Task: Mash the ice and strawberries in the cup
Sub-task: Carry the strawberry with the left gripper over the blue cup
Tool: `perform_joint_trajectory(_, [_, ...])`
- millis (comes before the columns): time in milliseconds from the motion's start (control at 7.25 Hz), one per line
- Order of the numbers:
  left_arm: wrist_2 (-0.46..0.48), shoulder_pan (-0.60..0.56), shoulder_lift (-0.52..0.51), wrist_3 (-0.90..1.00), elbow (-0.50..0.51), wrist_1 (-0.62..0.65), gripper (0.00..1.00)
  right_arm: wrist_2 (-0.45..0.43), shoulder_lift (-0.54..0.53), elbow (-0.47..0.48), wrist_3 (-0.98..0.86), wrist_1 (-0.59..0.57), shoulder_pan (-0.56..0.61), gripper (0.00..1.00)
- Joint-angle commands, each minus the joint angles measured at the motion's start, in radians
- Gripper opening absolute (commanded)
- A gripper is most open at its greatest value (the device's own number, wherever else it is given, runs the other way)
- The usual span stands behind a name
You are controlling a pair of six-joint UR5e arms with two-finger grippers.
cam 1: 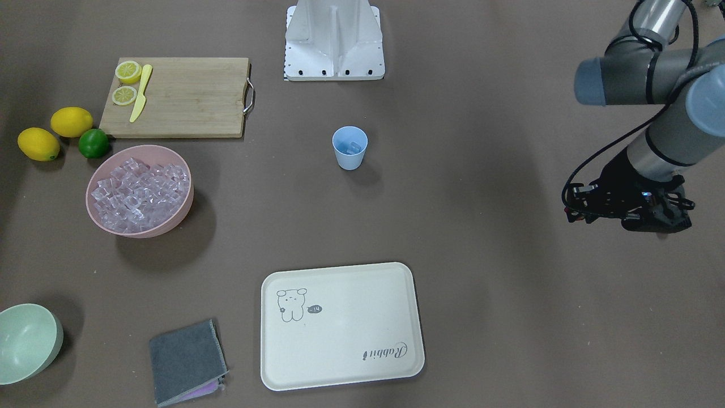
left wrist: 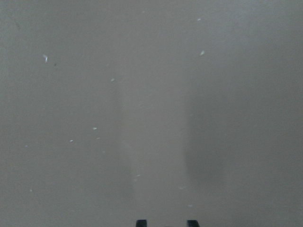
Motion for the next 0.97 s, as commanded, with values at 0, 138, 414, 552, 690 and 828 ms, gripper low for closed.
perform_joint_trajectory(0, [0.058,0.134,-0.129,-0.267,-0.047,0.064,0.30,0.000,0.001,0.001,-0.001,0.000,0.000,1.00])
perform_joint_trajectory(138, [0.129,0.230,-0.182,-0.405,-0.048,0.063,0.30,0.002,-0.001,0.008,0.001,-0.006,0.000,1.00])
perform_joint_trajectory(414, [0.271,0.409,-0.271,-0.597,-0.044,0.066,0.30,0.002,0.001,0.010,0.001,-0.006,0.000,1.00])
perform_joint_trajectory(552, [0.334,0.485,-0.295,-0.654,-0.045,0.064,0.30,0.002,0.002,0.010,0.001,-0.006,0.000,1.00])
perform_joint_trajectory(690, [0.397,0.559,-0.308,-0.662,-0.045,0.064,0.30,0.002,0.004,0.012,0.001,-0.006,0.000,1.00])
perform_joint_trajectory(828, [0.440,0.614,-0.314,-0.669,-0.048,0.064,0.30,0.000,0.009,0.012,0.001,-0.006,0.000,1.00])
